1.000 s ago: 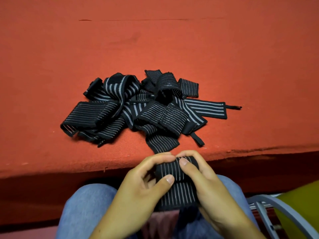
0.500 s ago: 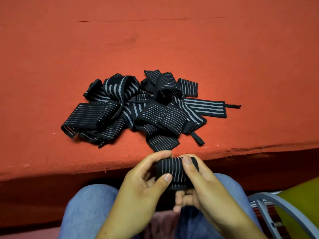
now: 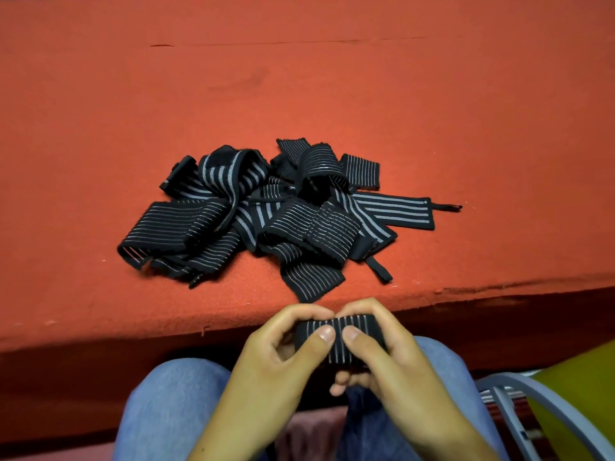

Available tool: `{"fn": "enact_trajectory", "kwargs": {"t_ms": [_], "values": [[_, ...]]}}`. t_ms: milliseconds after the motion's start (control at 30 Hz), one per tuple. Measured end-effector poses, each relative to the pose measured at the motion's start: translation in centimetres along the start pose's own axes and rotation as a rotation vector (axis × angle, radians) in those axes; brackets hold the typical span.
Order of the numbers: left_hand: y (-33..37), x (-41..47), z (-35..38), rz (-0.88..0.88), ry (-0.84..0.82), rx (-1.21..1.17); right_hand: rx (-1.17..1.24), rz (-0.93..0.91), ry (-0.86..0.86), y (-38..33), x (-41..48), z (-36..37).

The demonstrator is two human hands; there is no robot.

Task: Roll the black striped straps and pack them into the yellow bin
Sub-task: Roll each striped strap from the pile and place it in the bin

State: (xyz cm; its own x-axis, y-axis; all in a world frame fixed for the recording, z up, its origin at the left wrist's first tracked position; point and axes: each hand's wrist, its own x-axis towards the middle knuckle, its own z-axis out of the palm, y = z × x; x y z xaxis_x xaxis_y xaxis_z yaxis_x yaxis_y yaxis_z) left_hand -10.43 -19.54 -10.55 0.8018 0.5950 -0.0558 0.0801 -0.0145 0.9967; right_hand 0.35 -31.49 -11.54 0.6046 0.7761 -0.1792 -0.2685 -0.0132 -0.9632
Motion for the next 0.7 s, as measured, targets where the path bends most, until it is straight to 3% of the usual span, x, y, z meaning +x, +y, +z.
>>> {"fn": "enact_trajectory", "kwargs": {"t_ms": [333,500,700], "values": [[0.5,-0.2,0.8,-0.009,0.047,-0.12,-0.067,0.026,0.077,-1.6,-1.0,-0.6],[1.9,0.8,2.0,0.026,0.038,-0.099,-0.269,-0.044,0.161,-3.9,-2.2,-1.5],[6.9,2.0,4.3,0.195,-0.165,-0.074,-0.543,-0.053,0.159,-10.3,-4.8,-4.4]]}}
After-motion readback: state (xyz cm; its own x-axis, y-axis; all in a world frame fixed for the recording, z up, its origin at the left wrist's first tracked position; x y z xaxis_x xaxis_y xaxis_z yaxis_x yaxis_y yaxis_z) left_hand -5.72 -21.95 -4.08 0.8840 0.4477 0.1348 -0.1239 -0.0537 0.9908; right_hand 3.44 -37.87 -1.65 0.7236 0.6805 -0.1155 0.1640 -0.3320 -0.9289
